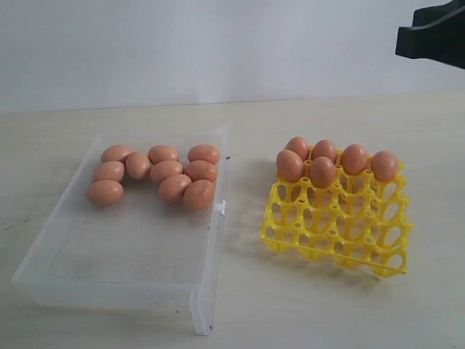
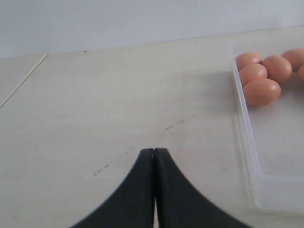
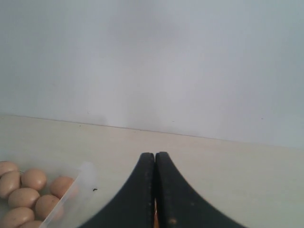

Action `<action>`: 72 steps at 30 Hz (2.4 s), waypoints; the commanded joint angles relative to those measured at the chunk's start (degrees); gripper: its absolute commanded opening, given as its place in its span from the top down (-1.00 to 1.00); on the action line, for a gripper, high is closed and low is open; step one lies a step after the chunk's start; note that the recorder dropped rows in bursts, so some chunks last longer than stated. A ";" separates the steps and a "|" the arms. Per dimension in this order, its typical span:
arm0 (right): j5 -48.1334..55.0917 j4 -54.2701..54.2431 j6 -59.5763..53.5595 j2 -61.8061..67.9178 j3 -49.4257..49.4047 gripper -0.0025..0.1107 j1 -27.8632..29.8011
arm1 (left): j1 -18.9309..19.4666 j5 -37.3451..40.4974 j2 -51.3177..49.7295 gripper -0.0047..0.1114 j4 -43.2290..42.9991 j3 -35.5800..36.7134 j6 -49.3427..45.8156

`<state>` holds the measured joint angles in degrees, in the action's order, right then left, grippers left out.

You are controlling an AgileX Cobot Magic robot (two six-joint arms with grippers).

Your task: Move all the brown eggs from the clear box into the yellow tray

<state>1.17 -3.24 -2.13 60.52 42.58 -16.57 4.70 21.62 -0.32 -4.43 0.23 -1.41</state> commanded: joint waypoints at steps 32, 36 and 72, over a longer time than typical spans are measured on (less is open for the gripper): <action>-3.27 14.57 12.77 11.25 6.51 0.96 -1.84 | -0.34 0.07 0.32 0.92 0.39 -0.23 0.12; -4.58 14.84 12.86 11.59 6.51 0.96 -3.69 | -0.34 0.07 0.32 0.92 0.39 -0.23 0.12; 52.29 -5.68 -14.26 43.24 48.75 0.68 -18.06 | -0.34 0.07 0.32 0.92 0.39 -0.23 0.12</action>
<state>48.55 -6.41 -13.22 100.43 88.08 -34.57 4.70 21.62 -0.32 -4.43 0.23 -1.41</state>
